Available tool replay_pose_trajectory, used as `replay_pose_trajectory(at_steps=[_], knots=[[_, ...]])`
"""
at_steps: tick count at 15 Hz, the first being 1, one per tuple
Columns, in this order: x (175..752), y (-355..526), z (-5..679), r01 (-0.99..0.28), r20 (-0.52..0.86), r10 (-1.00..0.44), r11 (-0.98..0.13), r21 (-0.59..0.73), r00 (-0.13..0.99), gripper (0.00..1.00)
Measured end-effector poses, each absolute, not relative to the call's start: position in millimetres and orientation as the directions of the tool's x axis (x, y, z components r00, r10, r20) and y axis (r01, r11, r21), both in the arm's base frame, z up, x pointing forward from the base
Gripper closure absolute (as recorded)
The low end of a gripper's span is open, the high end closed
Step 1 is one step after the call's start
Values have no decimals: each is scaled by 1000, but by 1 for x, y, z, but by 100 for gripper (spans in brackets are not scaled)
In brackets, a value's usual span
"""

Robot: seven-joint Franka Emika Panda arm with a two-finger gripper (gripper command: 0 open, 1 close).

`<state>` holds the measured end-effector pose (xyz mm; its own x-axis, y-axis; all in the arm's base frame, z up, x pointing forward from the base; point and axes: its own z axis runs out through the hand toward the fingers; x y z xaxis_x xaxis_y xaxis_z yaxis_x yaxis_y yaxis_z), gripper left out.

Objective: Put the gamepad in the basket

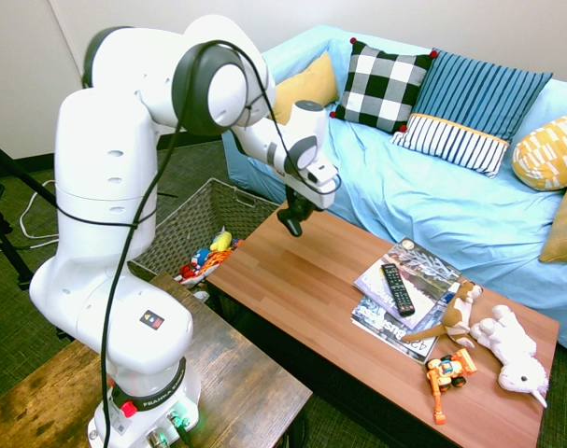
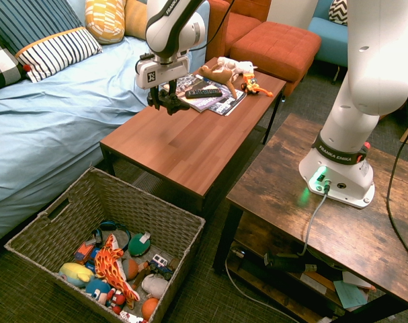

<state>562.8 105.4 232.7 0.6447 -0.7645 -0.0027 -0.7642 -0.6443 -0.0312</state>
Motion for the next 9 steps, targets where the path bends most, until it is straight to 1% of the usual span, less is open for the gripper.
replay_pose_trajectory(at_steps=[2, 4, 6, 9], knots=[[549, 166, 248, -721, 55, -721, -693, -22, 691, 100], [538, 224, 248, -685, 92, -682, -728, 3, 725, 100], [533, 276, 231, -649, 105, -644, -760, 32, 758, 100], [523, 353, 179, -590, 99, -583, -804, 78, 807, 100]])
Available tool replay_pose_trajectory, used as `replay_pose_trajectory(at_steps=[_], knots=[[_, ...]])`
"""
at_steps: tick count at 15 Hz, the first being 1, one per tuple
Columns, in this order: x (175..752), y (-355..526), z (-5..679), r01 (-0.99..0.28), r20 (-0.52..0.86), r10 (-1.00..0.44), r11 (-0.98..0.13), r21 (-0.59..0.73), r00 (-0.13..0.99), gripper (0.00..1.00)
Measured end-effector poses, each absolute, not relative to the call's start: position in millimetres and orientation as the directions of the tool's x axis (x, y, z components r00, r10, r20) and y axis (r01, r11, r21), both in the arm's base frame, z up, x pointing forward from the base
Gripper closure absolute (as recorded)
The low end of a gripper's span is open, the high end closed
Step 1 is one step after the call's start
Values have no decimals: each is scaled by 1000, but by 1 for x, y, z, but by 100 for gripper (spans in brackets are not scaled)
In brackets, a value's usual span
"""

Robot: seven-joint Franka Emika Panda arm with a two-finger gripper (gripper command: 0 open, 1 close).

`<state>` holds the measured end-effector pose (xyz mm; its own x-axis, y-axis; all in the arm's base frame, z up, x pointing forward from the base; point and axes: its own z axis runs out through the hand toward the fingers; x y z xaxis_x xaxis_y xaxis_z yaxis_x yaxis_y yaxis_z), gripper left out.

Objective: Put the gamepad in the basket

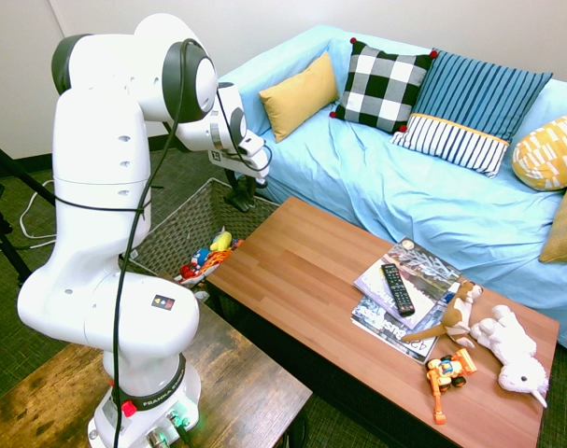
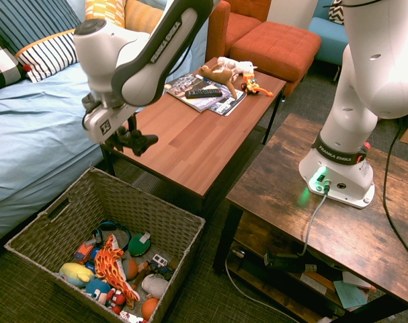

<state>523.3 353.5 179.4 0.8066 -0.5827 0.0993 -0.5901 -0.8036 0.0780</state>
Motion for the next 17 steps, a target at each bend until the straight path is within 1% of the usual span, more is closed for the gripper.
replay_pose_trajectory(at_steps=[3, 6, 7, 10, 17], knots=[[508, 408, 126, -536, 93, -528, -835, 123, 844, 100], [492, 435, 73, -493, 81, -487, -853, 171, 870, 100], [489, 438, 58, -485, 79, -479, -853, 192, 874, 0], [488, 448, 41, -474, 81, -469, -852, 222, 880, 0], [502, 460, 56, -481, 95, -472, -852, 206, 877, 0]])
